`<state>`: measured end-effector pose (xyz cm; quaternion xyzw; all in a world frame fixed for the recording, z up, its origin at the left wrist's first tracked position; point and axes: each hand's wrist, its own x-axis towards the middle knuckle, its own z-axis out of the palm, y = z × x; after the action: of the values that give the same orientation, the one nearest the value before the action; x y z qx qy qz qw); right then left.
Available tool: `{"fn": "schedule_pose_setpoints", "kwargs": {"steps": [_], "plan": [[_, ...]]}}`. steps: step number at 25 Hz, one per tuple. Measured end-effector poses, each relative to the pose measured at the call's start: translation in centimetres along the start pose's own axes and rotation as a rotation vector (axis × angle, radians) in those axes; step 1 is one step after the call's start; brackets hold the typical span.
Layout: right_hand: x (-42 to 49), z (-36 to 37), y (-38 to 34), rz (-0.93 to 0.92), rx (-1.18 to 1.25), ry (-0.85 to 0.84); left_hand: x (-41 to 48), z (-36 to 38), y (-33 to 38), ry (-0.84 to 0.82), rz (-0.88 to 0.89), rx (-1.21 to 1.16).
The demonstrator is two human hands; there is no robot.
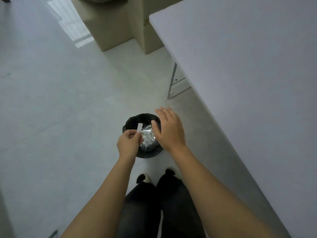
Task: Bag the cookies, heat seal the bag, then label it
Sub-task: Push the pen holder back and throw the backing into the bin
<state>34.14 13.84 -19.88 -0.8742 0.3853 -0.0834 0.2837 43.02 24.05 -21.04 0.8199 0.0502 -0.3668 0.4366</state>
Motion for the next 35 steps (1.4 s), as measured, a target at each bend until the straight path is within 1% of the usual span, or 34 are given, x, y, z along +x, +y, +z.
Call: {"fn": "schedule_pose_setpoints", "kwargs": {"steps": [3, 6, 8, 11, 14, 16, 19, 21, 23, 25, 27, 32, 35], "plan": [[1.6, 6.0, 5.0, 0.048, -0.066, -0.172, 5.7, 1.4, -4.2, -0.030, 0.037, 0.185], [3.7, 12.8, 10.3, 0.131, -0.186, -0.289, 12.2, 3.3, -8.9, -0.053, 0.144, 0.396], [4.3, 16.9, 13.3, 0.197, -0.254, -0.352, 16.2, 4.4, -12.2, -0.066, 0.184, 0.482], [4.4, 22.9, 17.6, 0.304, -0.293, -0.394, 22.0, 6.4, -17.5, -0.064, 0.214, 0.585], [3.7, 26.9, 20.7, 0.388, -0.211, -0.449, 25.1, 8.1, -21.0, -0.123, 0.233, 0.674], [3.2, 28.4, 21.8, 0.403, -0.180, -0.463, 26.5, 8.9, -22.6, -0.166, 0.204, 0.736], [2.8, 28.9, 22.3, 0.417, -0.149, -0.443, 27.4, 9.3, -23.8, -0.174, 0.119, 0.781], [2.4, 27.6, 21.4, 0.434, -0.132, -0.444, 26.2, 8.6, -23.1, -0.187, 0.111, 0.802], [2.0, 25.3, 19.6, 0.413, -0.141, -0.460, 24.1, 7.5, -21.4, -0.193, 0.130, 0.819], [1.4, 22.1, 16.9, 0.367, -0.151, -0.485, 21.0, 6.0, -18.5, -0.202, 0.148, 0.842], [0.5, 17.3, 12.9, 0.319, -0.139, -0.481, 16.4, 4.1, -14.1, -0.226, 0.198, 0.850], [-3.1, 2.7, 1.4, 0.310, -0.053, -0.364, 2.9, -1.3, -1.9, -0.241, 0.369, 0.783], [-7.5, -6.5, -3.2, 0.336, -0.040, -0.219, -6.3, -3.4, 4.2, -0.266, 0.498, 0.734]]}}
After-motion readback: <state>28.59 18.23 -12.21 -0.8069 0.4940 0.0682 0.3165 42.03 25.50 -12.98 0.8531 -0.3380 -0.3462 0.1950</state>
